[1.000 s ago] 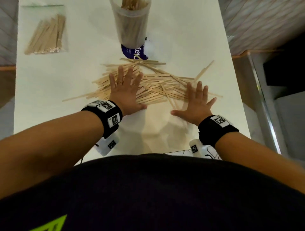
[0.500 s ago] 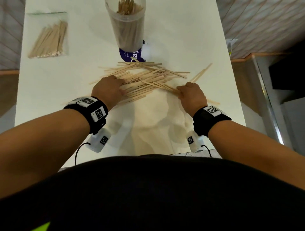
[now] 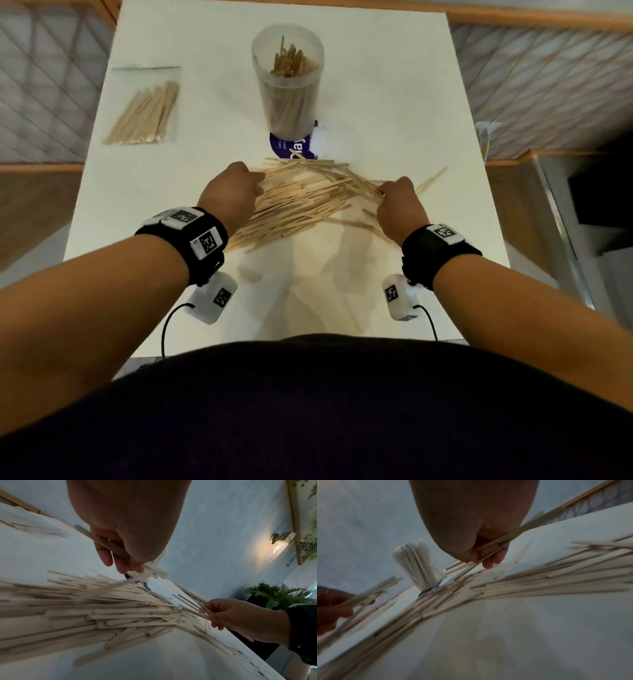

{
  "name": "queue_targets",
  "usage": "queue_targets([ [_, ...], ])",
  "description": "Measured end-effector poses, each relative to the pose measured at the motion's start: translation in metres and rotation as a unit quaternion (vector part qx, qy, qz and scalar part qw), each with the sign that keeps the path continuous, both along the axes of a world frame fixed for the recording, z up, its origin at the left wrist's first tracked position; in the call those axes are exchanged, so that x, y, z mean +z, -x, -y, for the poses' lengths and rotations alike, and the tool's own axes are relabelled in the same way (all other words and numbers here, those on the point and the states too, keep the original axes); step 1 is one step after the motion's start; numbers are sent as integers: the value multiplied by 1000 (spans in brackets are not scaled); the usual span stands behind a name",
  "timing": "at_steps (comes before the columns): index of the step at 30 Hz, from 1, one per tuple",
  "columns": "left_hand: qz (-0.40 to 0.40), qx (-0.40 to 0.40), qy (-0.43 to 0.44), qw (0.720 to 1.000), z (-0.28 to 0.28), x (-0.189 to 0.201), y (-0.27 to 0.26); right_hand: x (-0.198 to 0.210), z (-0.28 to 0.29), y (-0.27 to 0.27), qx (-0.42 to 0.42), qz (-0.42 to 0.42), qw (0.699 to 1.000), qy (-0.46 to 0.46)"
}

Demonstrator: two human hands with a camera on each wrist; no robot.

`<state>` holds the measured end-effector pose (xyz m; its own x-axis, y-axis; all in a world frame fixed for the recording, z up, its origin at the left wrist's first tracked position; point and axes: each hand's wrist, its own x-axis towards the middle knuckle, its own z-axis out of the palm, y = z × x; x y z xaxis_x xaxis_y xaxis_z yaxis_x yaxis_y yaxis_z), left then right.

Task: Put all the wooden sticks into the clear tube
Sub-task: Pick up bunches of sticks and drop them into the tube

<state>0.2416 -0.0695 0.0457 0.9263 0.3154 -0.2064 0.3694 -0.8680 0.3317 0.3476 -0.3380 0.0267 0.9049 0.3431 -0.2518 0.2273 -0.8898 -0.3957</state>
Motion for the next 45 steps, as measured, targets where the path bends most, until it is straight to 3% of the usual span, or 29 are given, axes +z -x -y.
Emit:
queue_targets([
  [5,35,25,39,998,-3,29,-6,27,-23,-6,-86,-73,985,-134],
  [8,43,74,150,985,-1,51,-14,47,-45,-5,-85,-101,972,-194],
  [12,91,138,331,929,7,78,-23,78,-82,3,-110,-143,924,-338],
  [17,158,122,481,854,19,116,-27,126,-121,9,-92,-144,883,-438],
  [19,164,117,511,836,21,126,-30,142,-132,12,-80,-144,868,-468],
  [25,175,138,534,815,13,143,-38,170,-156,14,-57,-123,875,-465],
  [28,166,127,540,815,6,140,-38,181,-163,11,-56,-133,841,-522],
  [30,142,176,586,778,0,137,-38,193,-166,4,-52,-125,813,-566],
  [34,72,303,749,585,-8,137,-36,214,-175,-3,-21,-113,785,-608],
  [37,53,318,807,496,-4,139,-36,215,-183,4,21,-138,790,-597],
  [39,54,313,819,479,-3,142,-36,212,-185,9,48,-148,793,-590],
  [42,47,318,804,501,-4,146,-34,212,-188,12,71,-126,798,-585],
  [45,44,326,788,520,-7,146,-33,219,-189,10,86,-73,834,-541],
])
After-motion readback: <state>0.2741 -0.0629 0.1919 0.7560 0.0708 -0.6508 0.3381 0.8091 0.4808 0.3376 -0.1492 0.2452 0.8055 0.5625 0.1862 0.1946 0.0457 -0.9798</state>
